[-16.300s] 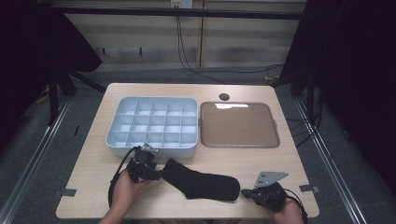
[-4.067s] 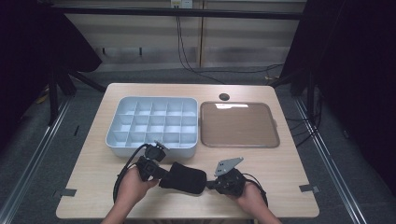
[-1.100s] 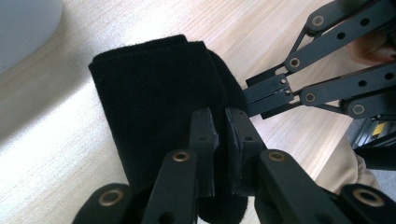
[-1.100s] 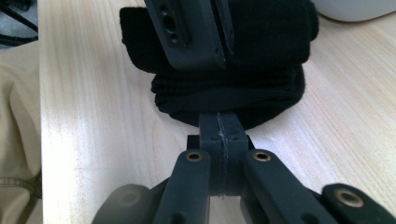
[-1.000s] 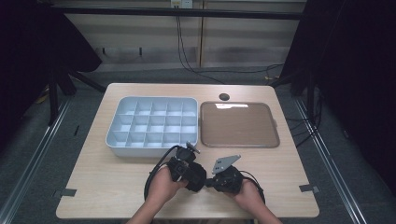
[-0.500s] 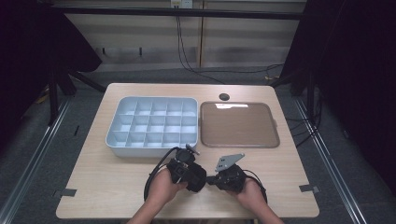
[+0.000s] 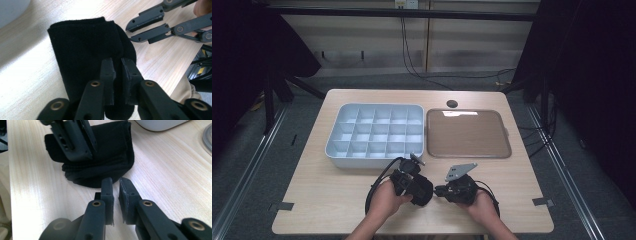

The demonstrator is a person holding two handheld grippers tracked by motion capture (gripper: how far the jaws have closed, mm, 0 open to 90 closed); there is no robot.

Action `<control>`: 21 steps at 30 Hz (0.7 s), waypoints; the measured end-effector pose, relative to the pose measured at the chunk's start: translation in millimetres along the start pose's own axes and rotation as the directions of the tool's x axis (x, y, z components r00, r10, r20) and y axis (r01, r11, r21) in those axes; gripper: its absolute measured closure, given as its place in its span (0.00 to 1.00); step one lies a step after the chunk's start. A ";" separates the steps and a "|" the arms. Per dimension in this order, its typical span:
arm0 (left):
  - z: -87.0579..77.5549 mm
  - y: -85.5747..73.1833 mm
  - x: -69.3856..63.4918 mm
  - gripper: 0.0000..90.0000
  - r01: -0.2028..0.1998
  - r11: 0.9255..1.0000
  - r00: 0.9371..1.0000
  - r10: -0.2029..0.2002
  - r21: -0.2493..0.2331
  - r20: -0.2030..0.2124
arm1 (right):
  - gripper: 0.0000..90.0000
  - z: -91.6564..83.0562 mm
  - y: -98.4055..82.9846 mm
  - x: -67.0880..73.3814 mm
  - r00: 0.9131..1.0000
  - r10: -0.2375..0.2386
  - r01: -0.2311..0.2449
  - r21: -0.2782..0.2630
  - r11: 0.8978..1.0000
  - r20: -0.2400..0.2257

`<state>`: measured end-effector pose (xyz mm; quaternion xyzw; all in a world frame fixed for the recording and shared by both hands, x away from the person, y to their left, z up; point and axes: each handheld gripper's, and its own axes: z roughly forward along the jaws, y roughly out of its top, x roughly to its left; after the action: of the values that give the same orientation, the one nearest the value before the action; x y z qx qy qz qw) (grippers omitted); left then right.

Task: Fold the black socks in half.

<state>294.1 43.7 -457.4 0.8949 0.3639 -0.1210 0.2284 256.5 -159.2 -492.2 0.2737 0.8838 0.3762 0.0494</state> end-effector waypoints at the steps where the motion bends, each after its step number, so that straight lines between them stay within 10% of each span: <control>1: -0.9 0.4 -0.7 0.83 -0.004 1.000 1.000 0.004 0.004 -0.004 | 0.90 0.3 0.0 -0.2 1.000 -0.003 0.003 0.000 1.000 0.004; 21: -16.7 5.2 -1.4 0.65 0.001 1.000 1.000 -0.001 0.004 -0.029 | 0.90 4.3 0.3 1.0 1.000 -0.007 0.007 0.008 1.000 -0.019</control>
<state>297.6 47.9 -440.7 0.8968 0.3674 -0.1087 0.2212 257.0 -155.8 -495.0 0.2671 0.8868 0.3749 0.0412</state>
